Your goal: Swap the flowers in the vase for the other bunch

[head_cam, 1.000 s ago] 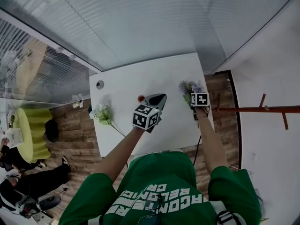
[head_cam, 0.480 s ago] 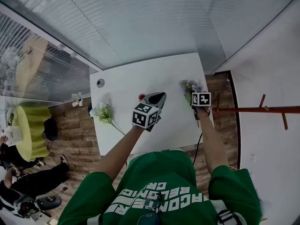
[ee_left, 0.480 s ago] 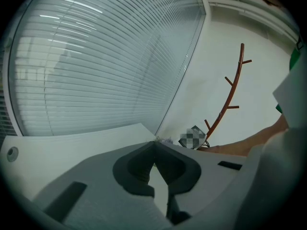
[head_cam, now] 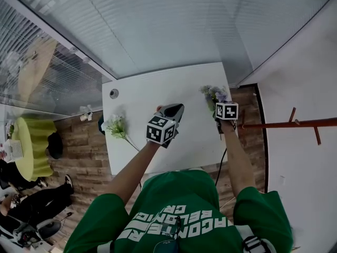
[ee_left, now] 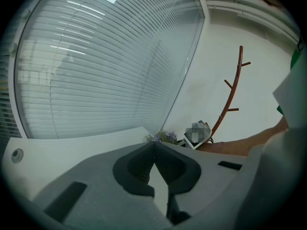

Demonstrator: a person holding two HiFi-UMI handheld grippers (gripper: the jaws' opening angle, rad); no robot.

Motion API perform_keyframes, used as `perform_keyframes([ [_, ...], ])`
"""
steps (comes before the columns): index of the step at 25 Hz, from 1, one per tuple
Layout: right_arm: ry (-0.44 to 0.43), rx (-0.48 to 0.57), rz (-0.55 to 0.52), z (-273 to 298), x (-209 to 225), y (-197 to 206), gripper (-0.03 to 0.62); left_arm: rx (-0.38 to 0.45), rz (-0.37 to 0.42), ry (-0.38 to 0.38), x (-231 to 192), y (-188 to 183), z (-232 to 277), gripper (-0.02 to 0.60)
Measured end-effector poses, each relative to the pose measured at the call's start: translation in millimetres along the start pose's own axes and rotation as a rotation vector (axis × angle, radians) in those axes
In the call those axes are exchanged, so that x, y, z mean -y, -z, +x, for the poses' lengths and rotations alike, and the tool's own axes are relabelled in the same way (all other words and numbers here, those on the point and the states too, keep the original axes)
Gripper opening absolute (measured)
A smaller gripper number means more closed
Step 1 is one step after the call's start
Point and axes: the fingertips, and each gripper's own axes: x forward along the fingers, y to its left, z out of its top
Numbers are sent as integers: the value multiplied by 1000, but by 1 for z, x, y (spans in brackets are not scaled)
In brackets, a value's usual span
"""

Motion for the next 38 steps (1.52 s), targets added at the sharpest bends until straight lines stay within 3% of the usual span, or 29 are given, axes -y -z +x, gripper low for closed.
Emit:
perform_keyframes([
  [20, -139, 357, -174, -81, -100, -144, 60, 111, -7, -104, -19, -14, -62, 8],
  [27, -233, 517, -223, -115, -144, -187, 60, 135, -23, -160, -30, -3, -88, 8],
  [38, -390, 581, -300, -118, -225, -207, 60, 181, -77, -282, -54, 9, -141, 8],
])
